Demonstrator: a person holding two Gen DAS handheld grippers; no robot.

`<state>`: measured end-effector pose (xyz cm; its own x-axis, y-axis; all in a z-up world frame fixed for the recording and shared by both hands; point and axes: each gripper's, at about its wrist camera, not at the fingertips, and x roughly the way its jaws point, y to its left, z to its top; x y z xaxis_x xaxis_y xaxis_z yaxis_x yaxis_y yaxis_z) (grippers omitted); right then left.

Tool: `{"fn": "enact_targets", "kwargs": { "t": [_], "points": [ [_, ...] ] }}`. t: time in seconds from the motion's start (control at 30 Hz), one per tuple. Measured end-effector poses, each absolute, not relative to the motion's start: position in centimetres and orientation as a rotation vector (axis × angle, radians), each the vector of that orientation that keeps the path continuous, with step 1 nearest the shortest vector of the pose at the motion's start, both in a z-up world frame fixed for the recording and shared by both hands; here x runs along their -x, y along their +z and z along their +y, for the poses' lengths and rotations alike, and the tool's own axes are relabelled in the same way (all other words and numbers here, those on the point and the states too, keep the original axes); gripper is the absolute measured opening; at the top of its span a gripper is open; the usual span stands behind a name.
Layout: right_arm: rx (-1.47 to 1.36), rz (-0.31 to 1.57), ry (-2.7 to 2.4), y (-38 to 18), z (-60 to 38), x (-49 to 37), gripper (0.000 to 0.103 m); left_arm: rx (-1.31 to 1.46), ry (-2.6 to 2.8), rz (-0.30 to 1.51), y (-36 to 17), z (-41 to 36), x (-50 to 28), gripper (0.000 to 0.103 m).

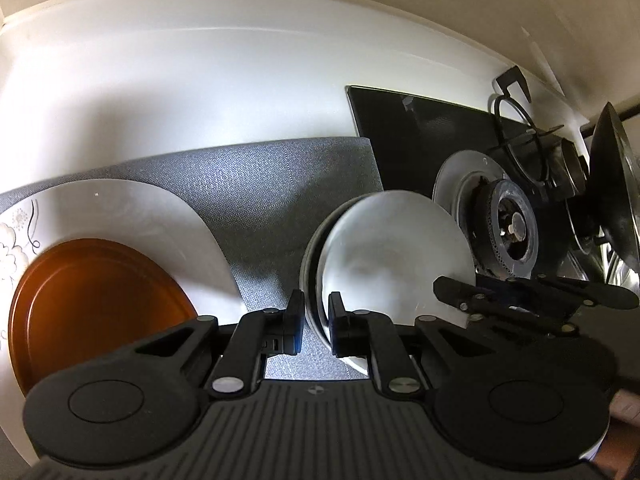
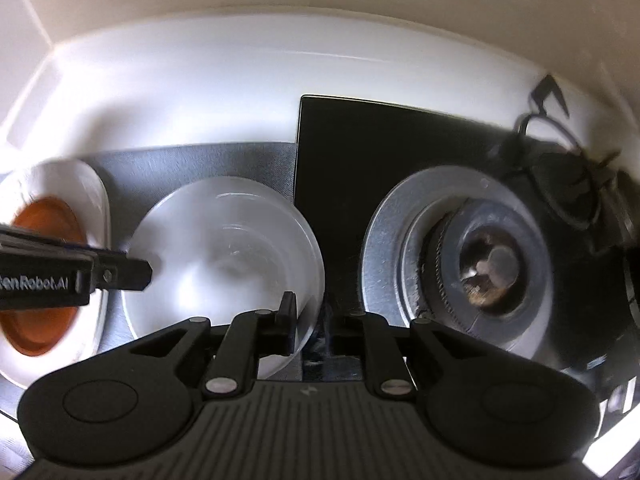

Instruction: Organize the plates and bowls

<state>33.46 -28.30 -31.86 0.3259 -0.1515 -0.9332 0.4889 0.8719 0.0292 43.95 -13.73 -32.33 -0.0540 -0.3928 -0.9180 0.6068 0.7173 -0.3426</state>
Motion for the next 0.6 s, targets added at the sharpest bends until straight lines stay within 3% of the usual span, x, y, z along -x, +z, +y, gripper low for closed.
{"fn": "enact_targets", "kwargs": {
  "t": [0.1, 0.17, 0.27, 0.33, 0.4, 0.57, 0.6],
  "points": [
    [-0.457, 1.103, -0.425, -31.8, -29.5, -31.4, 0.020, -0.259, -0.802, 1.400, -32.2, -14.1, -43.7, 0.033],
    [-0.516, 1.059, -0.425, -31.8, -30.0, -30.0, 0.032, -0.295, -0.796, 1.383, -31.9, -14.3, -43.6, 0.035],
    [-0.598, 0.996, -0.415, -31.7, -30.6, -28.2, 0.040, -0.311, -0.784, 1.382, -31.8, -14.5, -43.6, 0.036],
    [-0.721, 0.973, -0.402, -32.2, -31.4, -27.1, 0.047, -0.329, -0.764, 1.390, -32.2, -15.0, -43.7, 0.042],
    [-0.855, 0.949, -0.372, -33.2, -32.5, -26.7, 0.048, -0.331, -0.750, 1.427, -32.8, -15.6, -43.7, 0.045],
    [-0.988, 0.899, -0.384, -35.4, -33.8, -26.0, 0.048, -0.342, -0.735, 1.460, -34.1, -16.6, -43.1, 0.043],
    [-1.018, 0.889, -0.373, -35.8, -34.0, -26.1, 0.048, -0.347, -0.731, 1.455, -34.2, -16.8, -43.0, 0.037]
  ]
}}
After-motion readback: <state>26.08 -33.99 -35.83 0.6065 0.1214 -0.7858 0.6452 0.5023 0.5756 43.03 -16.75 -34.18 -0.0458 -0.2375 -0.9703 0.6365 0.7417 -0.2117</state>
